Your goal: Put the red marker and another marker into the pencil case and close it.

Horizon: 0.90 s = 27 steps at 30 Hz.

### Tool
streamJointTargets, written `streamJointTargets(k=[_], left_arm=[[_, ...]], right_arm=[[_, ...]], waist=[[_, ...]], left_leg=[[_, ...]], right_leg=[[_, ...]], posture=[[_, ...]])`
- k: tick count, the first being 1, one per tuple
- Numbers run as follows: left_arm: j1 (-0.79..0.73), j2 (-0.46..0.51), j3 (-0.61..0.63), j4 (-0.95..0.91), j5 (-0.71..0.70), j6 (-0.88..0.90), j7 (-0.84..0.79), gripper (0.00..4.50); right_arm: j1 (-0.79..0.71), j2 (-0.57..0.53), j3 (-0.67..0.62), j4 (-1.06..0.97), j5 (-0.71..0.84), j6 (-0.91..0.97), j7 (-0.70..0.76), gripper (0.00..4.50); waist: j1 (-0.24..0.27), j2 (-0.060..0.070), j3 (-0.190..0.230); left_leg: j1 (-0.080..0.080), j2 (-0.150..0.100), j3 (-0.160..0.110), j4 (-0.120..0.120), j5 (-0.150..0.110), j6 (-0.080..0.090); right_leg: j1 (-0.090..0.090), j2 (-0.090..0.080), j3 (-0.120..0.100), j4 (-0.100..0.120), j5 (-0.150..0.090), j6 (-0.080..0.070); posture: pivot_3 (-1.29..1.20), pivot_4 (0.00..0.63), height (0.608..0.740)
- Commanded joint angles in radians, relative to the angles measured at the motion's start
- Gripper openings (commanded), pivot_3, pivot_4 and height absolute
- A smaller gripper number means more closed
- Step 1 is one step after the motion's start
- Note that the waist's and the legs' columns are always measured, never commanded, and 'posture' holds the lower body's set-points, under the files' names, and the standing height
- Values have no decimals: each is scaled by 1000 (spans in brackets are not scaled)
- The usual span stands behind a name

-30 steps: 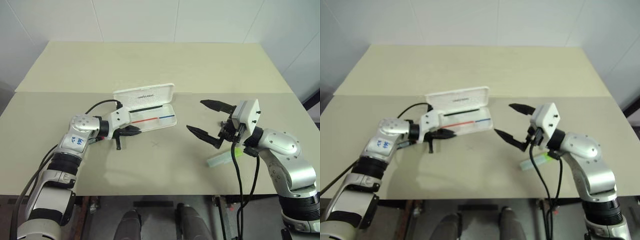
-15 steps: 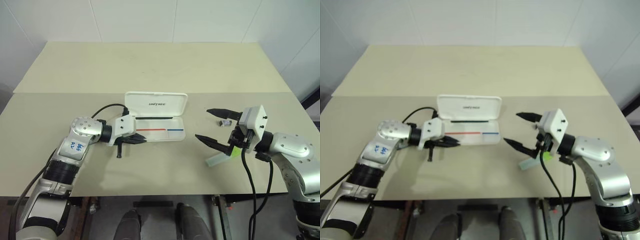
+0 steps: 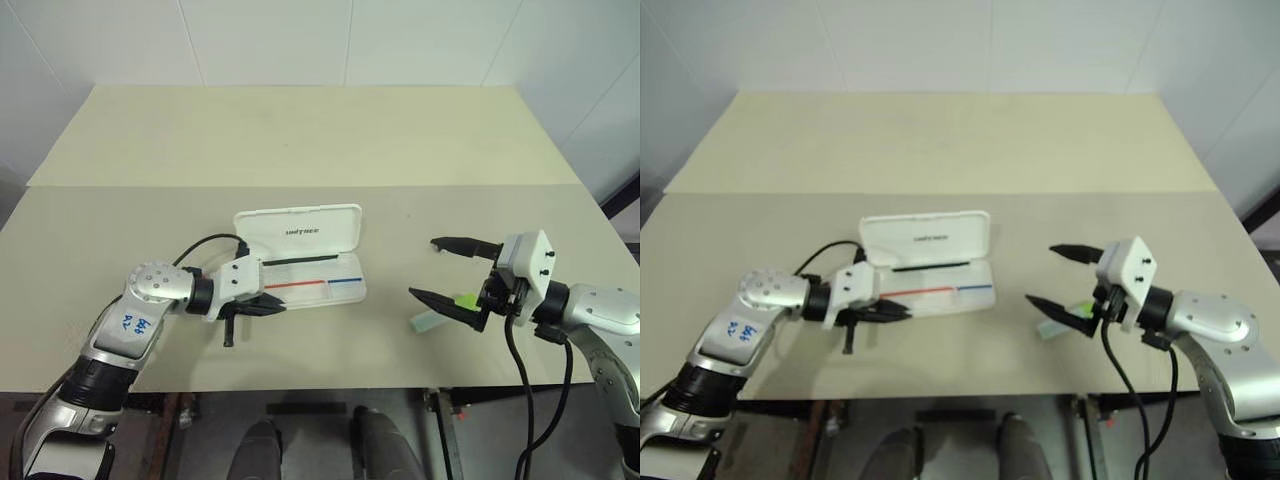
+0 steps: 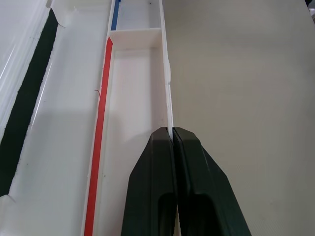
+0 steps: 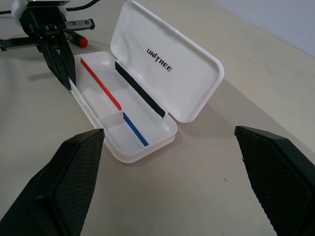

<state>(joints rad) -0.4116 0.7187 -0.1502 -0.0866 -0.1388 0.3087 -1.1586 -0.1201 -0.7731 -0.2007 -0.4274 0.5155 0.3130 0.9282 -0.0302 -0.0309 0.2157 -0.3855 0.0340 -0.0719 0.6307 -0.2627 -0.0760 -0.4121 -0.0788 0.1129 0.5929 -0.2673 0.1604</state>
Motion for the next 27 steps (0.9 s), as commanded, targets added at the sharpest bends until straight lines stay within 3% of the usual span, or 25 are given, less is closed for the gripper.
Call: streamJointTargets(k=[1,11,17,20,26,27], left_arm=[[-5,15,13,7,-18,-48,-18,23],[-46,1,-7,161,5,-189,-52,23],[-38,-14,-17,152,-13,-184,-62,23],[-23,-11,-11,122,-32,-160,-67,623],[-10,2,33,56,-80,-148,-66,2602],[-5,10,45,38,-96,-141,-71,2602]], right_arm=[[-4,1,-14,-34,16,-1,-8,4500],[-16,5,-6,-35,17,0,-15,4500],[-23,3,-3,-27,18,-1,-9,4500],[-29,5,1,-23,17,-1,-8,4500],[-43,13,19,-9,13,-8,-4,4500],[-46,15,24,-5,12,-11,-3,4500]], waist=[[0,0,0],[0,0,0],[0,0,0],[1,0,0],[0,0,0],[-1,0,0]], left_leg=[[0,0,0,0,0,0],[0,0,0,0,0,0],[1,0,0,1,1,1],[1,0,0,1,1,1],[0,0,0,0,1,1],[0,0,0,0,1,1]], right_leg=[[0,0,0,0,0,0],[0,0,0,0,0,0],[1,0,0,0,0,-1],[1,0,0,0,0,-1],[1,0,0,0,1,0],[1,0,0,0,1,0]], posture=[[0,150,740],[0,150,740],[0,150,740],[0,150,740],[0,150,740],[0,150,740]])
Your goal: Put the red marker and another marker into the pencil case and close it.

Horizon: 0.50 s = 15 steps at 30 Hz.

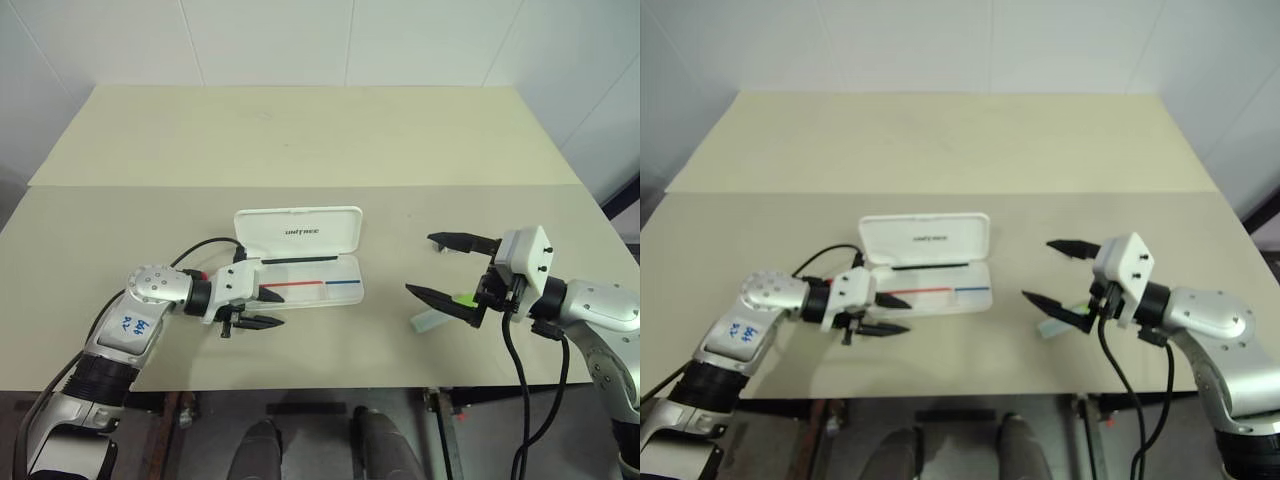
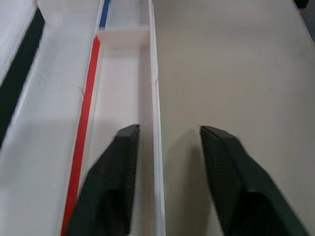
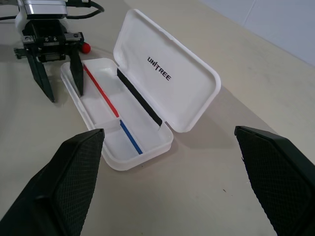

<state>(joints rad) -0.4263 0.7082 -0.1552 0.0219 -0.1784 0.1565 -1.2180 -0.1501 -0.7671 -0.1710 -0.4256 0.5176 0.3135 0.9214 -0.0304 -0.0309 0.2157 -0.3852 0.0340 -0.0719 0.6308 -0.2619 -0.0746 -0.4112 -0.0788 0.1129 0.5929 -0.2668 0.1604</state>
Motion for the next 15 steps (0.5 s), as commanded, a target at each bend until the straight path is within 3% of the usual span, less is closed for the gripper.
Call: streamJointTargets(k=[1,10,15], left_arm=[[13,26,58,-84,-68,18,-14,2602],[132,94,220,-288,-220,119,10,2602],[291,112,388,-375,-290,167,78,3778]], right_arm=[[-18,10,-3,-3,9,-14,5,4500],[-71,50,52,57,-4,-41,31,4500],[-121,75,92,102,-8,-55,56,4500]], waist=[[0,0,0],[-4,0,0],[-7,0,0]], left_leg=[[0,0,0,0,0,0],[0,0,0,0,0,0],[0,0,0,-1,0,0]], right_leg=[[0,0,0,0,0,0],[0,0,0,0,0,-1],[0,0,0,0,-1,-2]], posture=[[0,150,740],[0,150,740],[0,150,740]])
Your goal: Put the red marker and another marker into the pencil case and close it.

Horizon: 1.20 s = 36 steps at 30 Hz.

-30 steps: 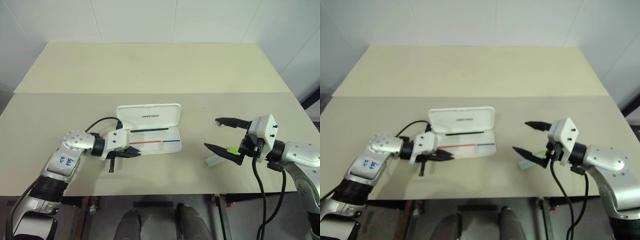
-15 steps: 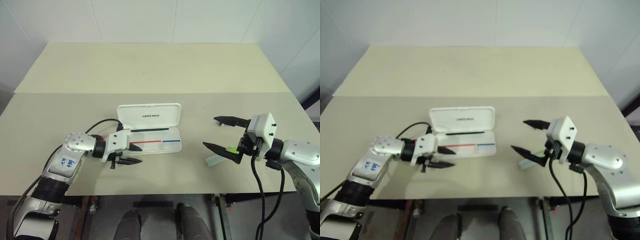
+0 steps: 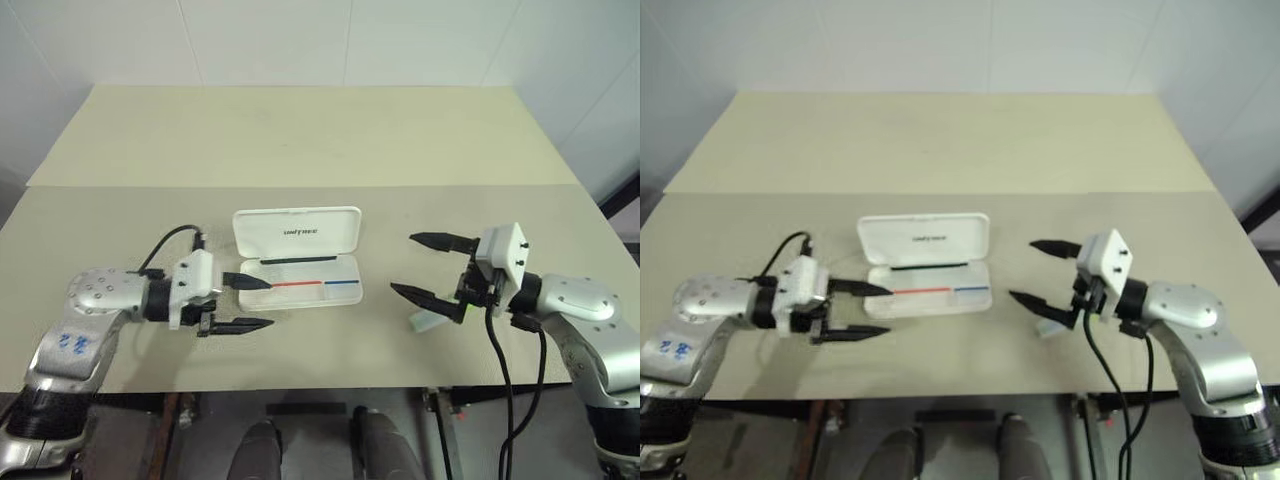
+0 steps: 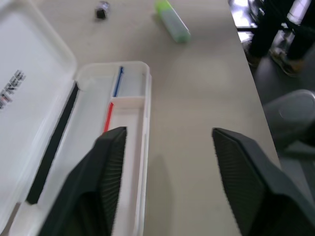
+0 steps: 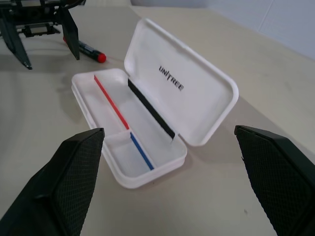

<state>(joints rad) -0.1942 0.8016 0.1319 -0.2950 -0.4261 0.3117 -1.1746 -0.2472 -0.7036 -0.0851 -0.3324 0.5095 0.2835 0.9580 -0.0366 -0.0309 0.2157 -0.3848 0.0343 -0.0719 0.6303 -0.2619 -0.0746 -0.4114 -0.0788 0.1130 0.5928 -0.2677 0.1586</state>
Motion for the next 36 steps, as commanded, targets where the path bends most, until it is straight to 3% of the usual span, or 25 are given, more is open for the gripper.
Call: streamJointTargets(k=[1,3,8,11,14,26,28,36], left_arm=[[93,17,139,-63,-49,15,50,4153],[141,1,214,-50,-47,-4,96,4493],[168,-16,277,-27,-56,-12,153,4493],[228,-44,393,72,-52,-19,220,4493],[225,-23,407,156,-30,-38,228,4493],[-35,121,225,587,116,-155,156,4493],[-88,136,177,647,135,-142,122,4493],[-281,161,21,894,223,-193,-3,4493]], right_arm=[[-34,16,13,19,-2,-29,24,4500],[-52,26,25,37,-6,-35,32,4500],[-63,33,33,51,-11,-42,38,4500],[-73,39,35,60,-12,-42,44,4500],[-75,39,32,58,-13,-38,44,4500],[-41,43,14,9,-18,-23,0,4500],[-29,40,7,-6,-16,-19,-11,4500],[4,31,-19,-61,-9,1,-50,4500]], waist=[[-3,0,0],[-3,0,0],[6,0,0],[3,0,0],[-1,0,0],[5,-1,0],[5,-1,0],[1,-1,0]], left_leg=[[0,0,0,0,0,0],[0,0,0,0,0,0],[0,0,0,1,0,0],[0,0,1,1,0,0],[1,0,0,0,0,0],[0,0,1,-1,0,0],[0,0,1,-2,0,0],[0,0,1,-2,0,0]], right_leg=[[0,0,0,0,0,0],[0,0,0,0,-1,-1],[0,0,0,0,-2,-3],[0,0,0,-1,-1,-4],[0,0,0,0,-1,-4],[0,0,0,-1,-4,-10],[-1,0,-1,1,2,0],[-2,0,-1,1,2,1]], posture=[[0,150,740],[0,150,740],[0,150,740],[0,150,740],[0,150,740],[0,150,740],[0,150,740],[0,150,740]])
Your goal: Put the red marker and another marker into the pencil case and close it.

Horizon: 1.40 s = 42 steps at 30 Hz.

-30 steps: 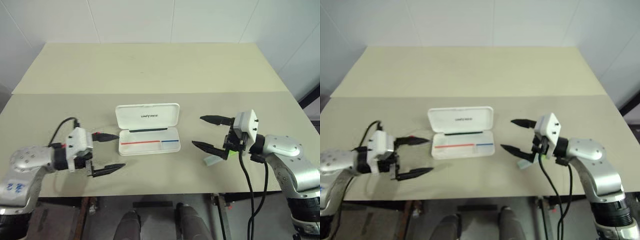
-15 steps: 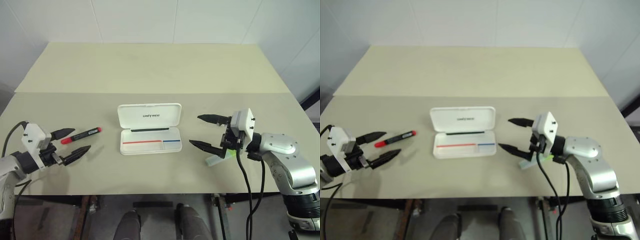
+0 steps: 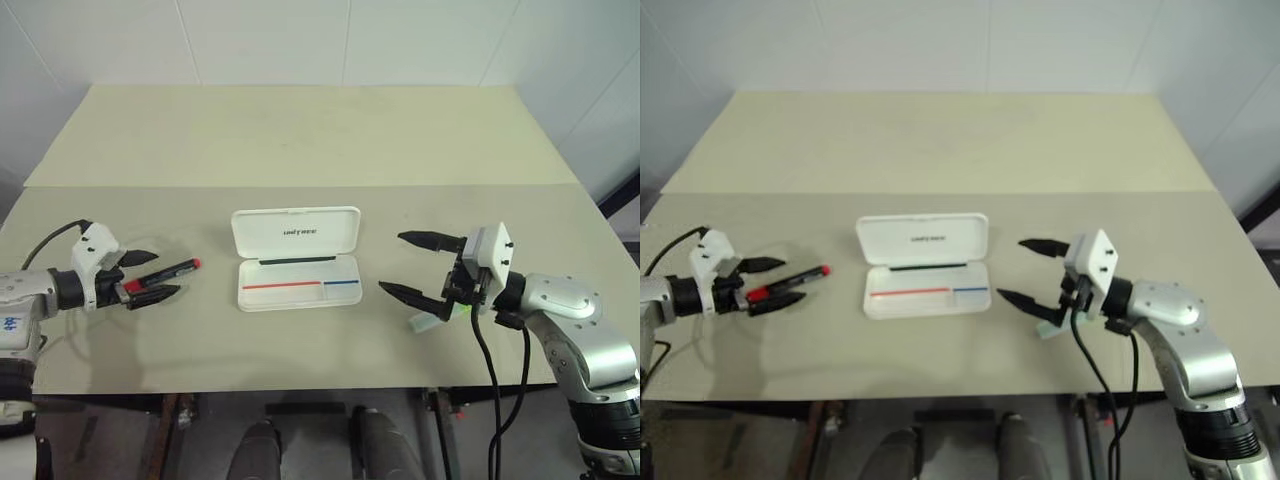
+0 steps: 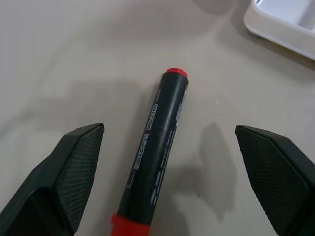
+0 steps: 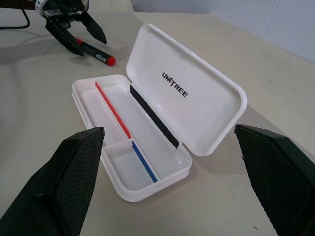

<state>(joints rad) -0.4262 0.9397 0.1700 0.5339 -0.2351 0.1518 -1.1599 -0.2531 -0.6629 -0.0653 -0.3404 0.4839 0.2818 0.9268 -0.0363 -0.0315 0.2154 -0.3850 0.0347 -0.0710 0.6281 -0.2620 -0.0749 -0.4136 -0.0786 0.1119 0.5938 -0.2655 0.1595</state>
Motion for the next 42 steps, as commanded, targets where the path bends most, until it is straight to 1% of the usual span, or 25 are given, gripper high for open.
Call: streamJointTargets(k=[1,4,8,9,12,16,18,19,21,22,27,32,36,39,42], left_arm=[[-69,24,-32,93,44,-44,-26,4493],[-108,25,-63,152,71,-67,-49,4493],[-182,25,-106,259,128,-89,-36,4493],[-193,24,-107,275,133,-101,-34,4307],[-214,19,-109,306,144,-124,-28,3543],[-212,10,-104,299,135,-120,-33,2183],[-202,4,-101,282,126,-113,-40,1590],[-190,1,-97,264,119,-116,-41,1170],[-160,-7,-85,220,100,-99,-36,608],[-141,-10,-78,193,91,-87,-32,503],[-61,-13,-47,75,62,-38,-23,503],[38,-31,39,-106,-60,16,-62,503],[142,-15,114,-241,-150,62,-90,503],[244,26,139,-292,-144,29,-132,503],[282,27,170,-358,-199,87,-138,503]], right_arm=[[14,-9,-42,-61,18,6,-24,4500],[22,-9,-48,-73,18,12,-33,4500],[35,-10,-60,-93,19,20,-49,4500],[36,-11,-61,-95,19,21,-50,4500],[35,-13,-63,-96,19,22,-53,4500],[33,-13,-62,-96,18,21,-54,4500],[29,-13,-60,-93,16,21,-54,4500],[28,-14,-60,-92,16,20,-53,4500],[23,-15,-58,-86,15,18,-49,4500],[20,-15,-57,-83,14,18,-47,4500],[12,-17,-50,-73,12,16,-39,4500],[3,-14,-38,-59,8,12,-28,4500],[-4,-11,-34,-45,4,5,-19,4500],[-8,-6,-29,-37,1,1,-14,4500],[-10,-3,-26,-31,1,-2,-11,4500]], waist=[[1,0,0],[2,0,0],[5,0,0],[5,0,0],[3,0,0],[4,0,0],[4,0,0],[4,0,0],[5,0,0],[5,0,0],[5,0,0],[5,0,0],[1,0,0],[-4,0,0],[-5,0,0]], left_leg=[[0,0,0,0,0,0],[0,0,0,0,0,0],[0,0,0,1,0,0],[0,0,0,1,0,0],[0,0,0,2,0,0],[0,0,0,1,0,0],[0,0,0,1,0,0],[0,0,0,1,0,0],[0,0,0,1,0,0],[0,0,0,1,0,0],[0,0,0,1,0,0],[0,0,0,1,0,0],[0,0,0,1,0,0],[0,1,0,1,0,0],[0,1,0,1,0,0]], right_leg=[[0,0,0,0,0,0],[0,0,0,1,0,0],[0,0,0,1,0,0],[0,0,0,1,0,0],[0,0,0,2,0,0],[0,0,0,3,0,1],[0,0,0,3,0,1],[0,0,0,3,0,1],[0,0,0,3,0,1],[0,0,0,3,0,1],[0,0,0,3,0,1],[0,0,0,2,0,1],[0,0,0,2,0,0],[0,0,0,2,-2,-2],[0,0,0,1,-3,-5]], posture=[[0,150,740],[0,150,740],[0,150,740],[0,150,740],[0,150,740],[0,150,740],[0,150,740],[0,150,740],[0,150,740],[0,150,740],[0,150,740],[0,150,740],[0,150,740],[0,150,740],[0,150,740]])
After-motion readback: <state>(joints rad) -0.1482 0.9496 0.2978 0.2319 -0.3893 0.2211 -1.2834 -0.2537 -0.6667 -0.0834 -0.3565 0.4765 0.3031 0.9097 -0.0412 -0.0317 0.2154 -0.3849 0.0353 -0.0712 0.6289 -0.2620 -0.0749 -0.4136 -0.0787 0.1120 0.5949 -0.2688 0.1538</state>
